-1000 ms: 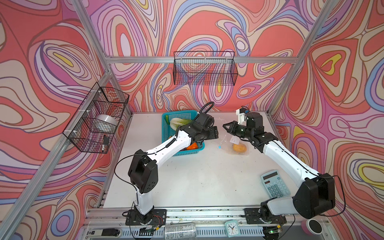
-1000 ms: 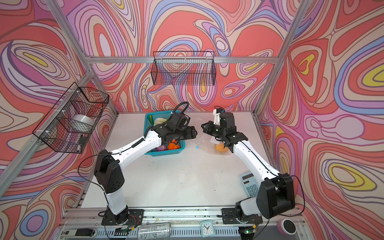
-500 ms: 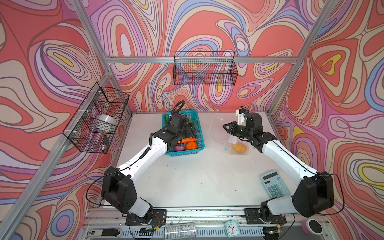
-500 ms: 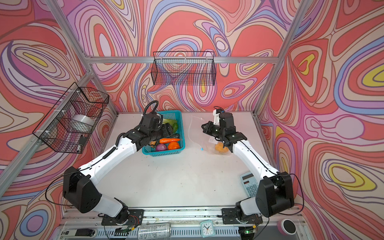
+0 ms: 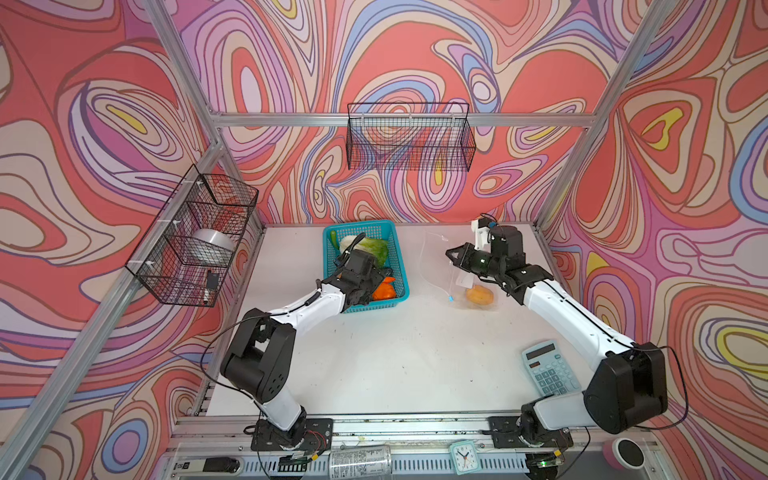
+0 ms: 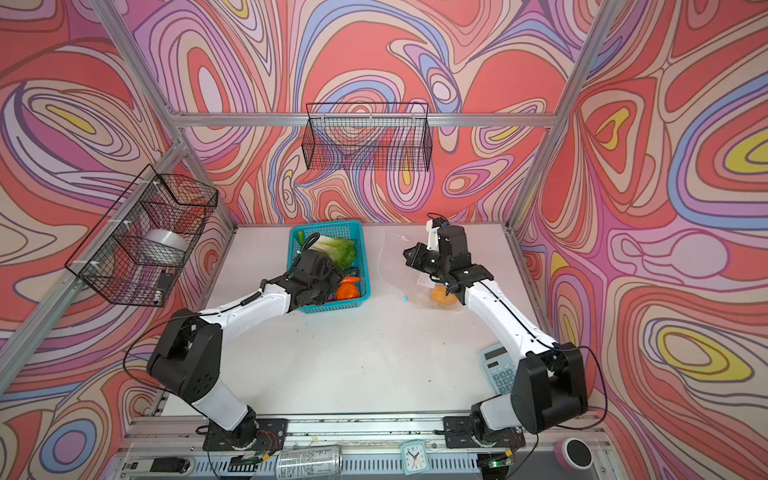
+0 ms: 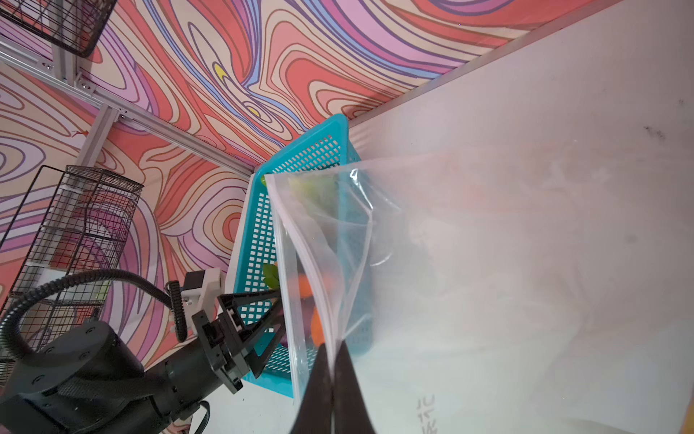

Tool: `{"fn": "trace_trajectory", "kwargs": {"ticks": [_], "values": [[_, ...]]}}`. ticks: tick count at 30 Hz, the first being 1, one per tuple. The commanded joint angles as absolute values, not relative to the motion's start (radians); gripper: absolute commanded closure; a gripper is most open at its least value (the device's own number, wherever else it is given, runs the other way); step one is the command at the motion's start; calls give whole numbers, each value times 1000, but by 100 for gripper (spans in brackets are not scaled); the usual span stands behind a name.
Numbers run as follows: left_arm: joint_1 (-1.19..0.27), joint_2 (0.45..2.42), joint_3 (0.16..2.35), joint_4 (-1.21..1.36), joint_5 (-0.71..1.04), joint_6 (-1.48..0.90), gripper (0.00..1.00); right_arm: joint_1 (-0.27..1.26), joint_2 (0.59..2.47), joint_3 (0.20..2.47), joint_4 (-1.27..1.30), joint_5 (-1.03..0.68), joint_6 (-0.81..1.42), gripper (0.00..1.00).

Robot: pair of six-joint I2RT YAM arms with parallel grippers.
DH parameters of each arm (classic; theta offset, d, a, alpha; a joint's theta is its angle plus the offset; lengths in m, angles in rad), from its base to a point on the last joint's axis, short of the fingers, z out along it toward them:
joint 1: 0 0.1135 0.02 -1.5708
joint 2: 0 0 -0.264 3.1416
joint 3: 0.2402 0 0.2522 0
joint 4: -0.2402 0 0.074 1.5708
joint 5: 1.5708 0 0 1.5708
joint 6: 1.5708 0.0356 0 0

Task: Place the food in the zip-top bag and seal the zipper
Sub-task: 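Move the left gripper back to the basket and grasp the orange carrot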

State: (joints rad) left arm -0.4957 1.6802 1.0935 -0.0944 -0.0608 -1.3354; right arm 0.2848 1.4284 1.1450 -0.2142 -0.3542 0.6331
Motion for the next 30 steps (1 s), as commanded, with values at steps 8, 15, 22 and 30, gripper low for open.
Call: {"fn": "trace_trajectory", "kwargs": {"ticks": [8,15,22,30], "values": [[-528,1828,1177,-112,-232,-1643,29,290,1357,1112,-253,-285,560,100],[-526,1896,1234,-141,-309,-1622,32,289,1368,1120,-257,-290,556,100],[-520,1957,1281,-173,-346,-1599,37,288,1354,1114,-260,-281,558,100],[-513,1999,1291,-116,-321,-1529,39,289,1348,1121,-272,-276,554,100]]}}
